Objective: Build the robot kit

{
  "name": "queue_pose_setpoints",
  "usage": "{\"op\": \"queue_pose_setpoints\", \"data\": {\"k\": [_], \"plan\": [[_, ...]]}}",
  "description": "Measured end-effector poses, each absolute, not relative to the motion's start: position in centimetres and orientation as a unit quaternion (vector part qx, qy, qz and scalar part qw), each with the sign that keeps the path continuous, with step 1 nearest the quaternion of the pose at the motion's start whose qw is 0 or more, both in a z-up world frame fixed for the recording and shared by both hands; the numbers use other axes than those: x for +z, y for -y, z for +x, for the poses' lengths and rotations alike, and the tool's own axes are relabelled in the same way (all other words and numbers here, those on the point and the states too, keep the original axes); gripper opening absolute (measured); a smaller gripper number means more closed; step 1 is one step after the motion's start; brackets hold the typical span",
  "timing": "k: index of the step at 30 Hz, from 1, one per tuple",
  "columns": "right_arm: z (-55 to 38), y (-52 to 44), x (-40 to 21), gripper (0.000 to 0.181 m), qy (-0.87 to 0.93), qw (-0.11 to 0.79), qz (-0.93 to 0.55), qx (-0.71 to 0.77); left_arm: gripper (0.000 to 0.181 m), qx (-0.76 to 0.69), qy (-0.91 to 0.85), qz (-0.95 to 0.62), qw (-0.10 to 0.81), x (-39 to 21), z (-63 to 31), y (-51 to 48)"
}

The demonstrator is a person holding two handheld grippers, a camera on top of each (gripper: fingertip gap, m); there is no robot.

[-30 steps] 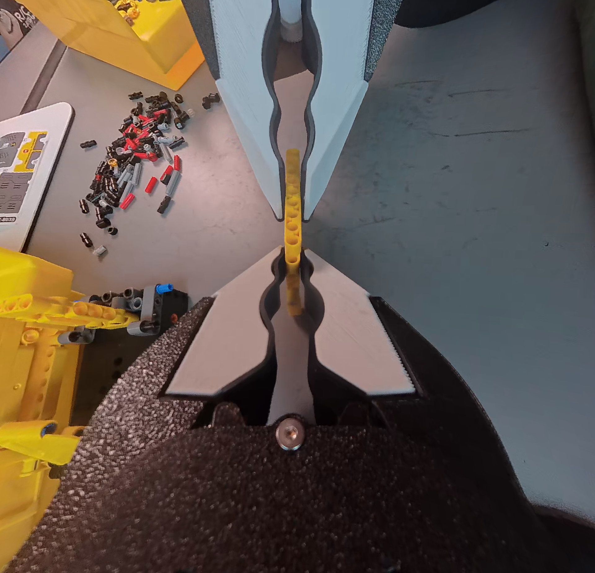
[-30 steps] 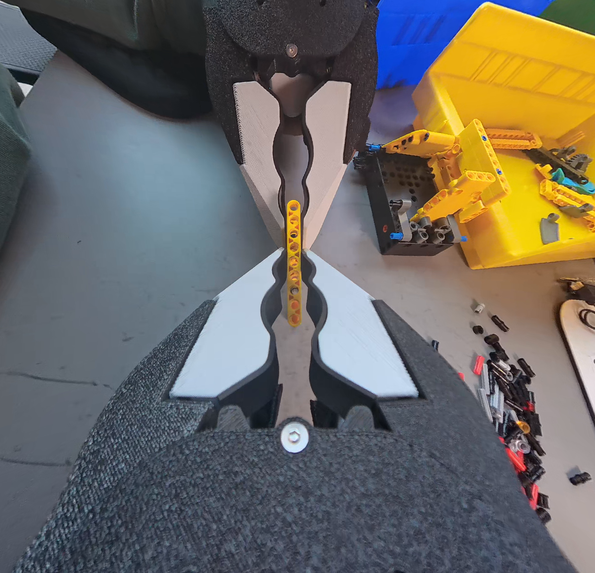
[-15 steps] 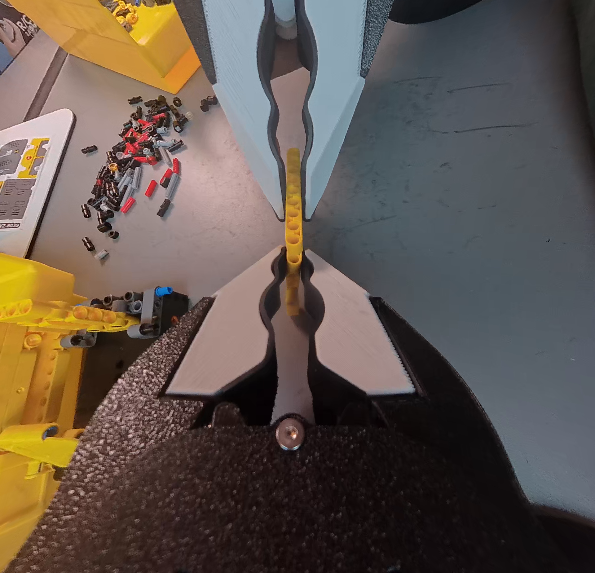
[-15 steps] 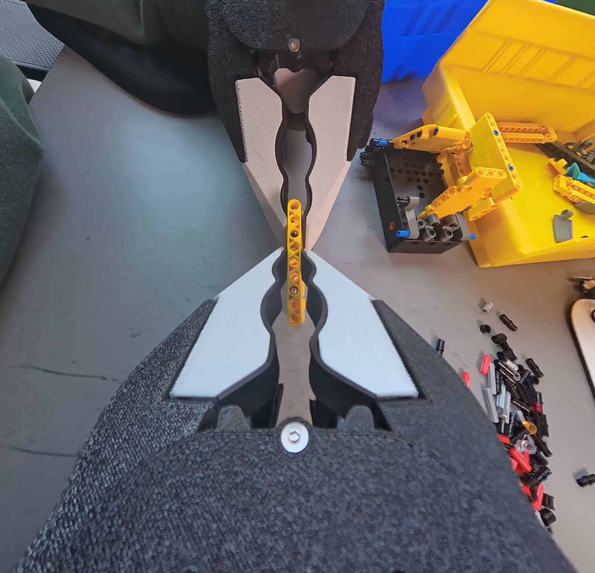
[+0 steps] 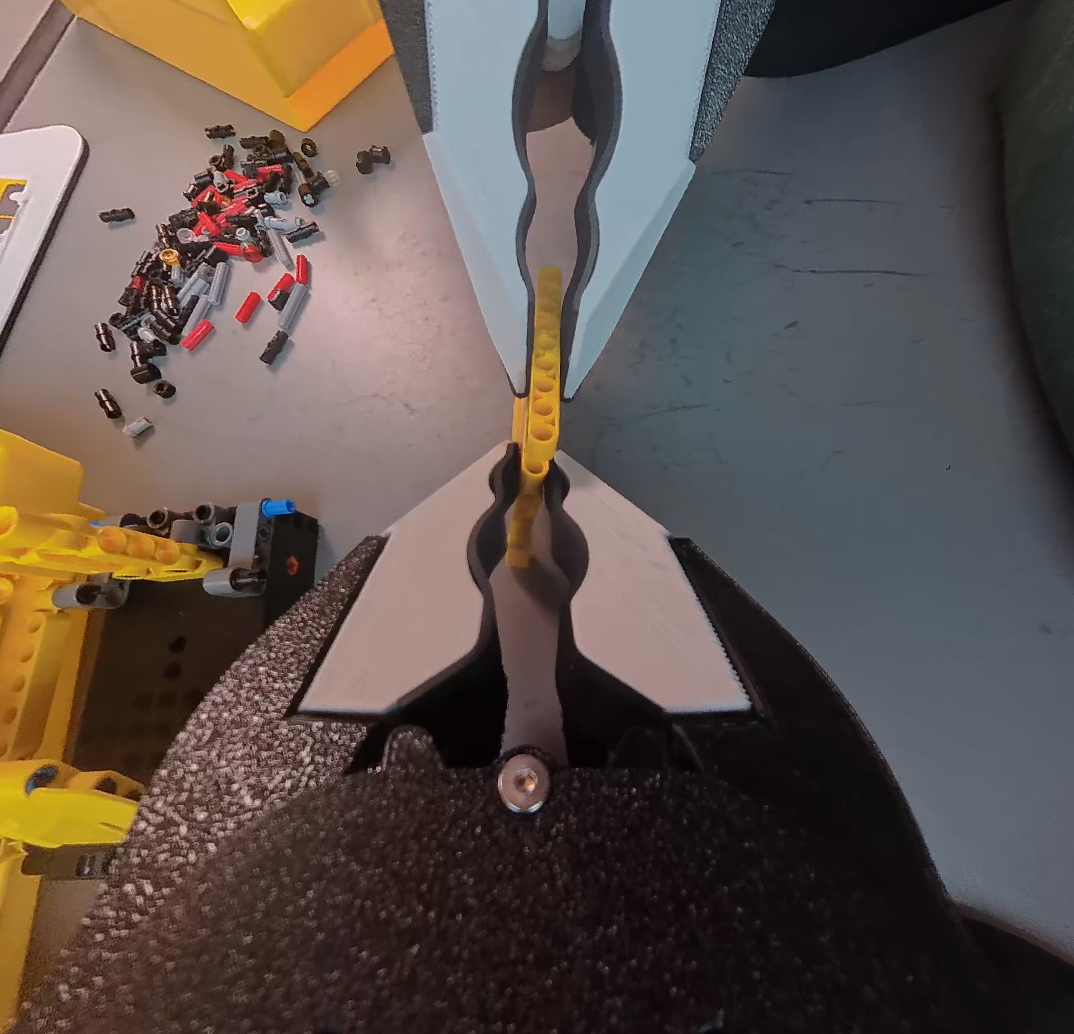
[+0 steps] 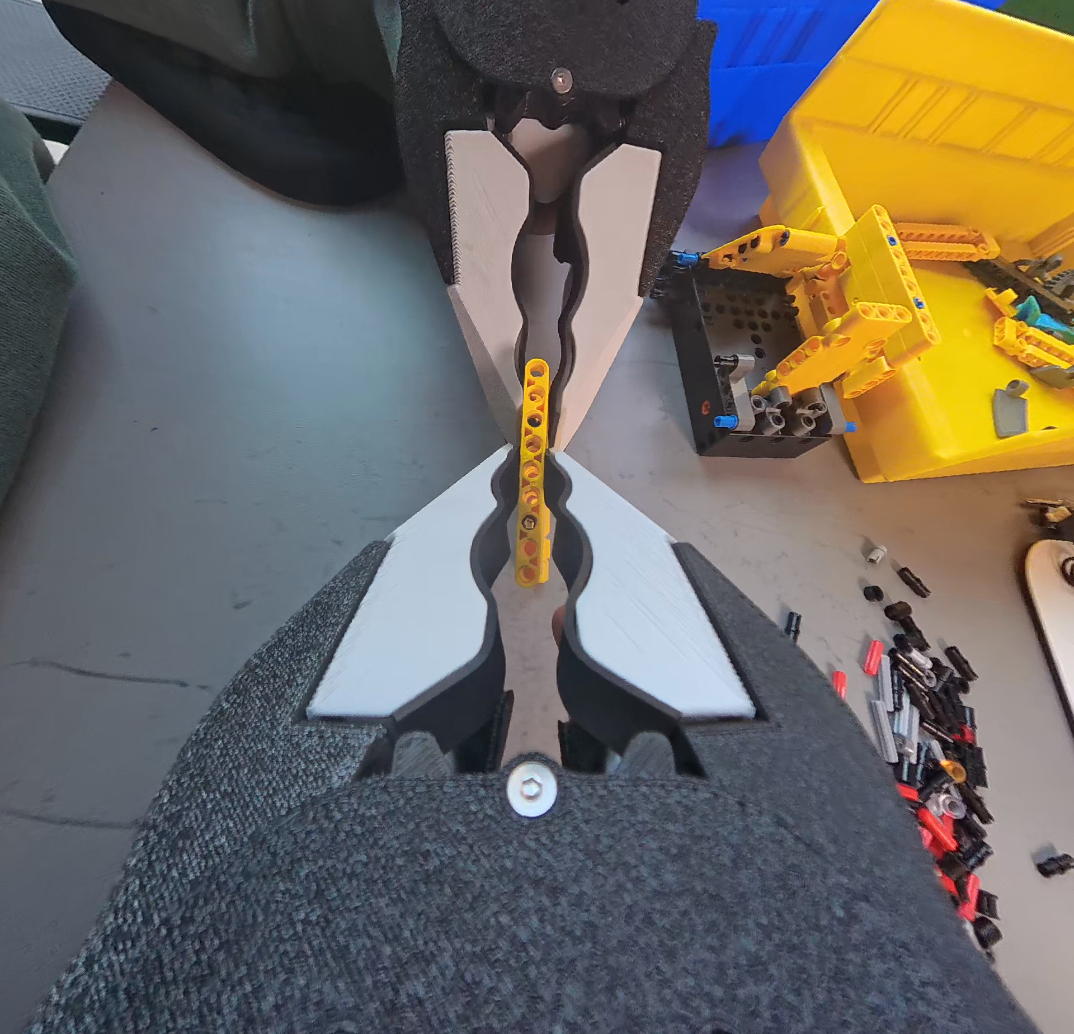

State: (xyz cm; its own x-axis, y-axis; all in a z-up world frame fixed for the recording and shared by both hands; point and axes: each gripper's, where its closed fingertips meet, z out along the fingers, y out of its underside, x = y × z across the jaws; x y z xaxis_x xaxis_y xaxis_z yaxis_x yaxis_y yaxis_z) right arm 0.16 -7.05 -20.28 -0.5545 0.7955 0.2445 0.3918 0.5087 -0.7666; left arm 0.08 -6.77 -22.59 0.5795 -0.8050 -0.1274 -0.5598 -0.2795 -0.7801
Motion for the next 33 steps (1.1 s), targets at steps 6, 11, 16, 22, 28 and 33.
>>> {"op": "queue_pose_setpoints", "data": {"k": [6, 11, 16, 22, 28, 33], "plan": [[0.0, 6.86, -20.17, 0.007, 0.813, 0.331, -0.351, 0.327, 0.007, -0.169, -0.417, -0.796, 0.406, -22.57, 0.05, 6.73], [-0.02, 6.8, -20.11, 0.007, 0.811, 0.342, -0.345, 0.327, 0.006, -0.168, -0.418, -0.796, 0.405, -22.56, 0.13, 6.81], [-0.06, 6.74, -20.11, 0.007, 0.802, 0.312, -0.374, 0.346, 0.006, -0.149, -0.431, -0.787, 0.415, -22.55, 0.07, 6.74], [0.18, 6.98, -20.23, 0.007, 0.801, 0.288, -0.391, 0.35, 0.006, -0.114, -0.46, -0.769, 0.429, -22.57, 0.16, 6.84], [0.21, 7.05, -20.27, 0.007, 0.807, 0.267, -0.39, 0.353, 0.006, -0.095, -0.475, -0.76, 0.434, -22.57, 0.18, 6.82], [0.22, 7.01, -20.36, 0.007, 0.823, 0.275, -0.372, 0.329, 0.006, -0.141, -0.446, -0.778, 0.419, -22.54, 0.17, 6.75]]}}
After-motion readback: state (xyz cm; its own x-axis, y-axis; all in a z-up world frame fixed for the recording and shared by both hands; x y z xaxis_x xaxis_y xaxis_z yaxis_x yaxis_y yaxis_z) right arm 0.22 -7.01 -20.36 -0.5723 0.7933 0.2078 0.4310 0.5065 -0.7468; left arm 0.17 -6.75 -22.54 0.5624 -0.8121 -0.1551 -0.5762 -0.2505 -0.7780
